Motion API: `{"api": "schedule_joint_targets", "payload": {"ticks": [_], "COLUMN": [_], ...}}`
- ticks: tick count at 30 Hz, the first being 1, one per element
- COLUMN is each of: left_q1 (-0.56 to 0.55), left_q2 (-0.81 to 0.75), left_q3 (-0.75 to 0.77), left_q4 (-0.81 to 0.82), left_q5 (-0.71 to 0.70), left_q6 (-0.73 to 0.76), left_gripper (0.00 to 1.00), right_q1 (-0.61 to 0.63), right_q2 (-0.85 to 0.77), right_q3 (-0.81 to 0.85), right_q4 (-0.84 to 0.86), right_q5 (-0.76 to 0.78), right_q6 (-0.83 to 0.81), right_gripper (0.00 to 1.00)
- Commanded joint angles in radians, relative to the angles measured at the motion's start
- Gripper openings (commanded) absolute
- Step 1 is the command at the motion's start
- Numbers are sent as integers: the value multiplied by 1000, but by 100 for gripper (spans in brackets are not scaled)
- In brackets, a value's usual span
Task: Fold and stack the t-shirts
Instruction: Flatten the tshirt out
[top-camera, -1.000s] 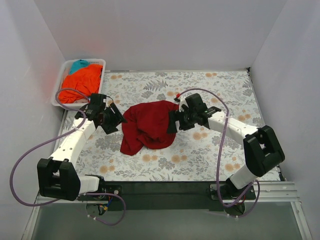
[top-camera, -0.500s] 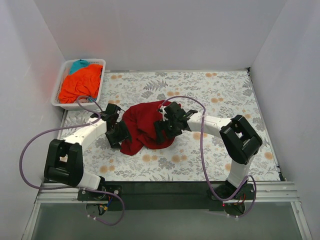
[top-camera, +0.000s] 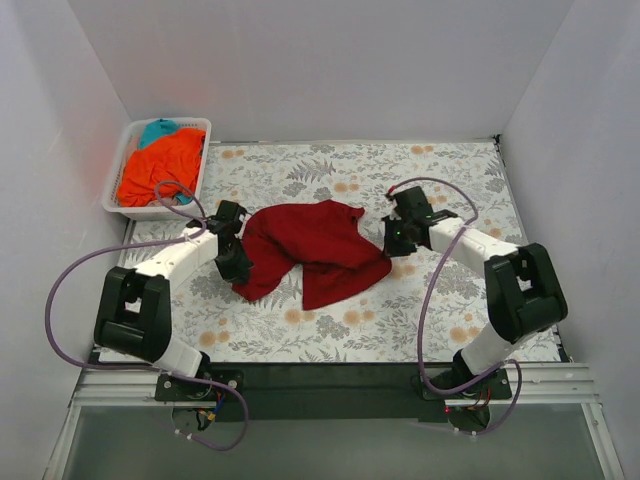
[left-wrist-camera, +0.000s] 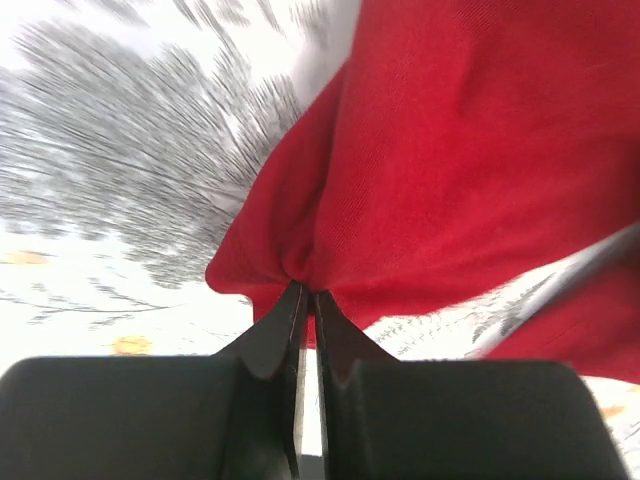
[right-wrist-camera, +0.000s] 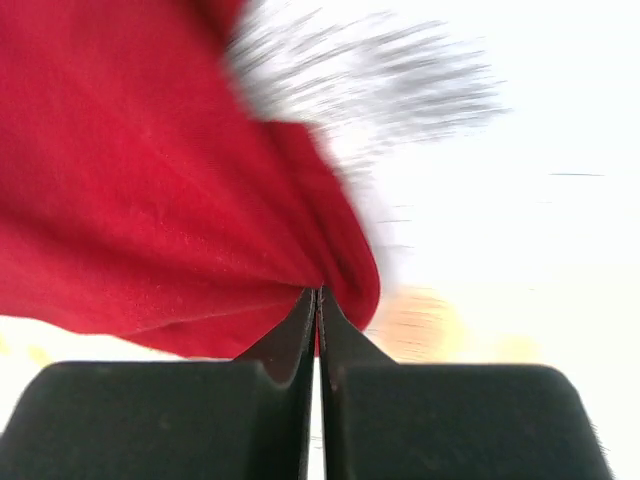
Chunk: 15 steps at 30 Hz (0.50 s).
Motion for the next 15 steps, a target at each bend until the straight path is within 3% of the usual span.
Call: {"api": "schedule_joint_targets", "payload": {"ticks": [1, 5, 6, 7, 8, 9, 12, 15], "left_q1": [38, 40, 40, 40, 40, 40, 40, 40], "left_q2": [-95, -89, -75, -51, -40, -32, -44, -99], "left_q3": [93, 154, 169, 177, 185, 195, 226, 222], "left_q4": [-40, -48, -39, -35, -34, -37, -51, -51], "left_q5": [-139, -123, -111, -95, -94, -98, -121, -59], "left_q6": [19, 57, 72, 81, 89, 101, 111, 128], "left_gripper": [0, 0, 0, 2, 12, 22, 59, 63], "right_q1": [-105, -191, -199, -200, -201, -199, -201, -194], "right_q2": [-107, -107, -87, -78, -72, -72, -116, -200], "right_q3": [-3, 58, 81, 101, 136, 147, 155, 82], "right_q4": [-13, -25, -39, -48, -56, -71, -100, -114], "right_q5": [52, 33, 24, 15, -3, -16, -68, -176], "right_q6": [-40, -87, -100, -106, -115, -115, -117, -92], "right_gripper": [1, 1, 17, 25, 32, 50, 84, 84]}}
